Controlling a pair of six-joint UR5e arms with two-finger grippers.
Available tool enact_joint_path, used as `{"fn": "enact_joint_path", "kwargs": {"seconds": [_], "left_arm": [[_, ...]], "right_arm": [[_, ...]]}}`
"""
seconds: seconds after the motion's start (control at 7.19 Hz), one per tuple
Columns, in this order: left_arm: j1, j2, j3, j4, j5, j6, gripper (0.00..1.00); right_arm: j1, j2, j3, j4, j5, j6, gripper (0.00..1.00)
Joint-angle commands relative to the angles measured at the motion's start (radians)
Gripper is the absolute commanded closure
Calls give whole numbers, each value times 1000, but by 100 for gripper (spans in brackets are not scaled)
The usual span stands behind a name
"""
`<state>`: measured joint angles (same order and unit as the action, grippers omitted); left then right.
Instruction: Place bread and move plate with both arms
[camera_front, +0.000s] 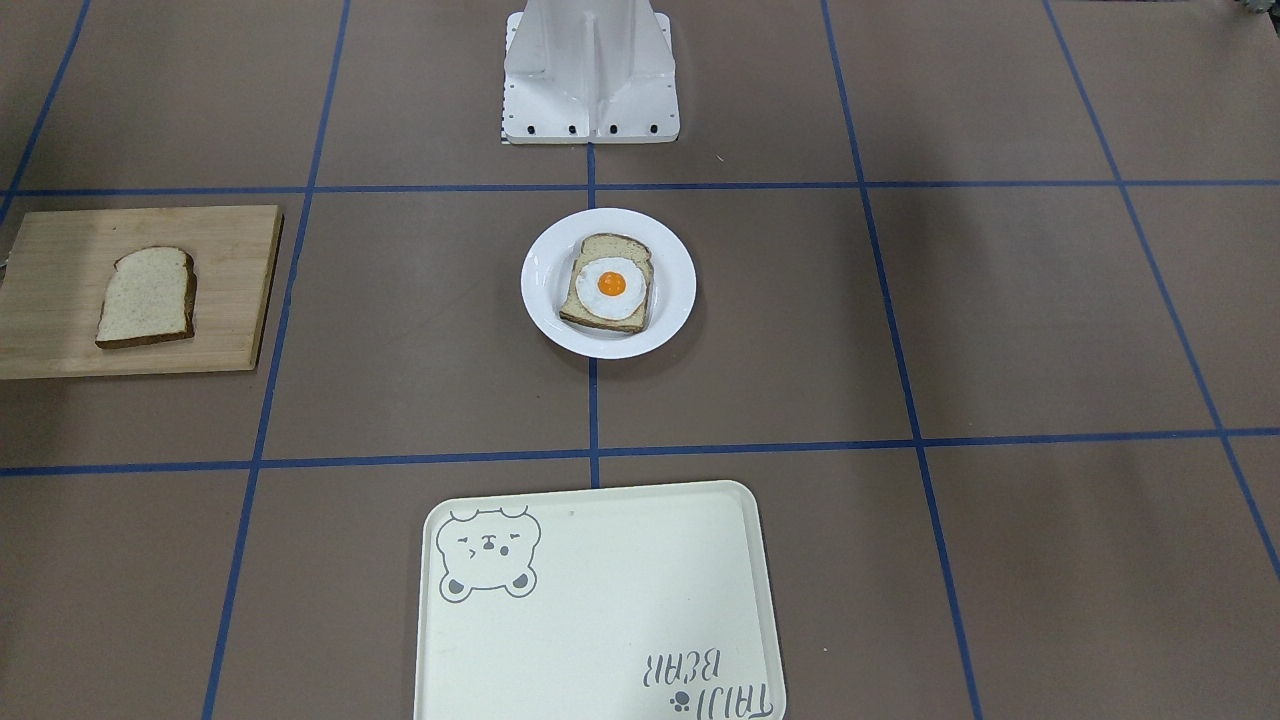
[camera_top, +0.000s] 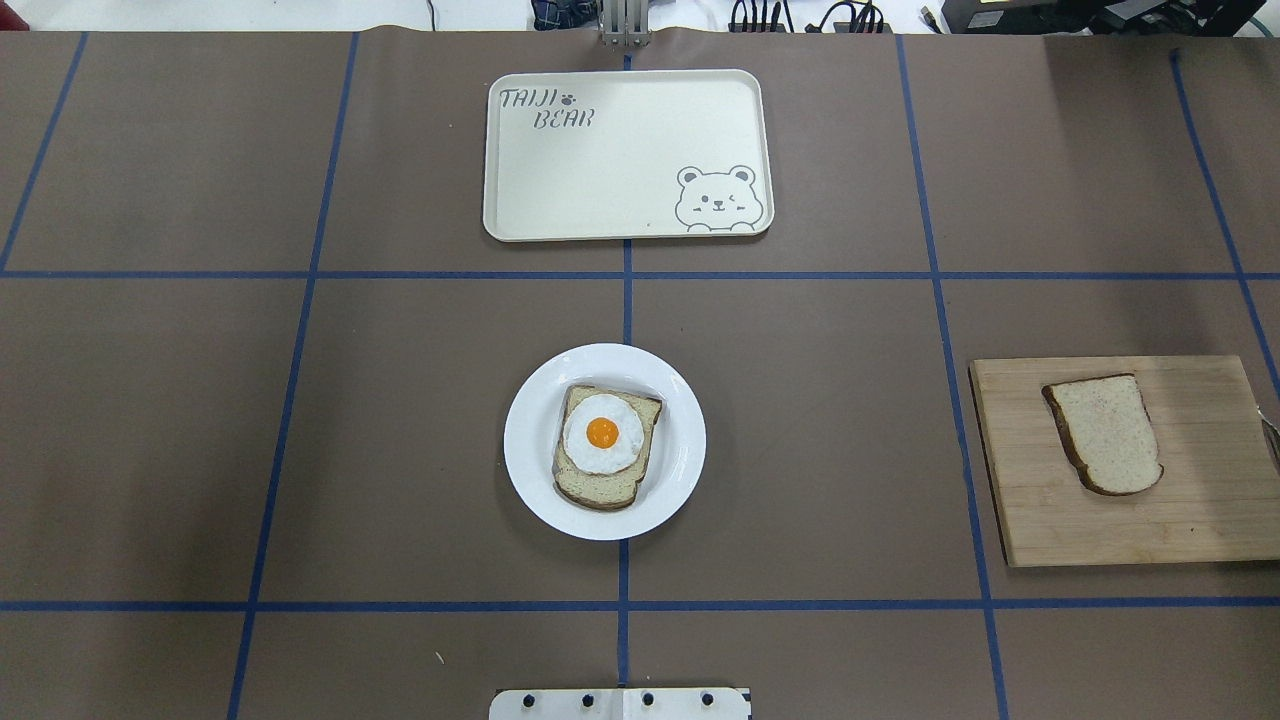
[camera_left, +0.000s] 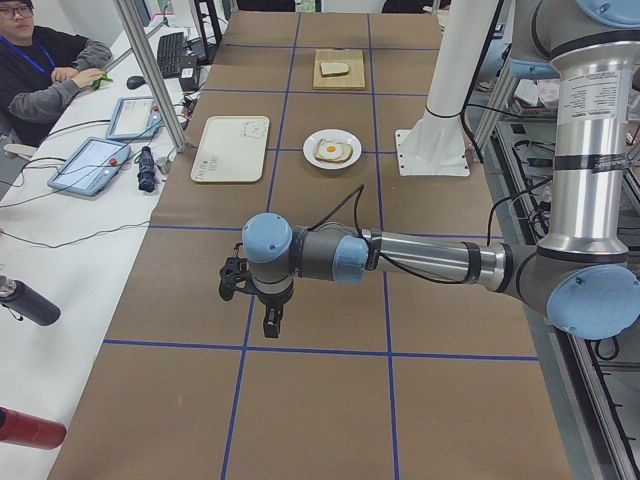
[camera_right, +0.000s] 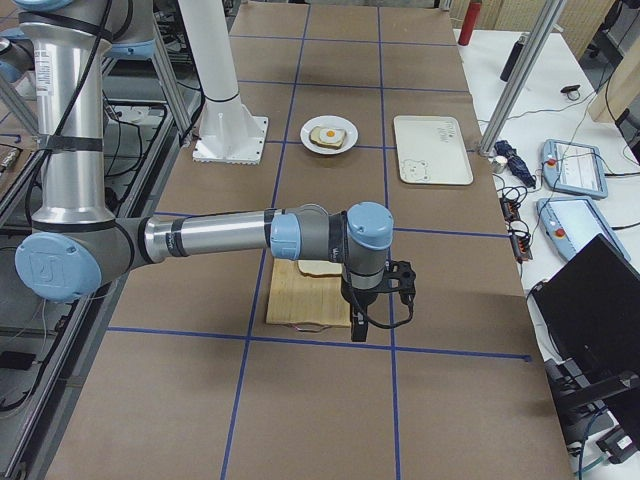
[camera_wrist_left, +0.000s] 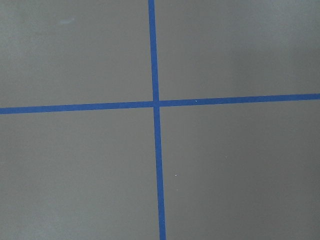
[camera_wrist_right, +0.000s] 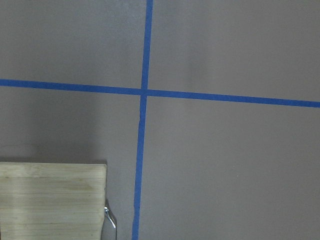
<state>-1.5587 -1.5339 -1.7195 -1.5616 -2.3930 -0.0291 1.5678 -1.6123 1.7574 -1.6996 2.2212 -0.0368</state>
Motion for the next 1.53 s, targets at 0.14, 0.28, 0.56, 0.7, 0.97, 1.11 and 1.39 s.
{"fn": "enact_joint_path", "kwargs": {"seconds": [0.14, 0.28, 0.56, 0.7, 0.97, 1.11, 1.39], "left_arm": [[-1, 0, -24, 0, 0, -5, 1], [-1, 0, -37, 0, 2, -3, 1], [-1, -2, -78, -3, -2, -8, 1], [-1, -23, -80, -6, -2, -3, 1], [-1, -80, -52, -104, -2, -9, 1], [-1, -66, -49, -123, -5, -5, 1], [0, -72, -51, -171, -12, -3, 1]], "right_arm": [[0, 0, 8, 0, 5, -6, 0], [-2, 0, 23, 0, 8, -9, 0], [-2, 9, 69, 3, 5, -5, 0], [-3, 12, 73, 20, 5, 3, 0], [-3, 6, 54, 119, 15, 5, 0], [-2, -3, 51, 158, 21, 3, 0], [-3, -15, 33, 233, 113, 23, 0]]}}
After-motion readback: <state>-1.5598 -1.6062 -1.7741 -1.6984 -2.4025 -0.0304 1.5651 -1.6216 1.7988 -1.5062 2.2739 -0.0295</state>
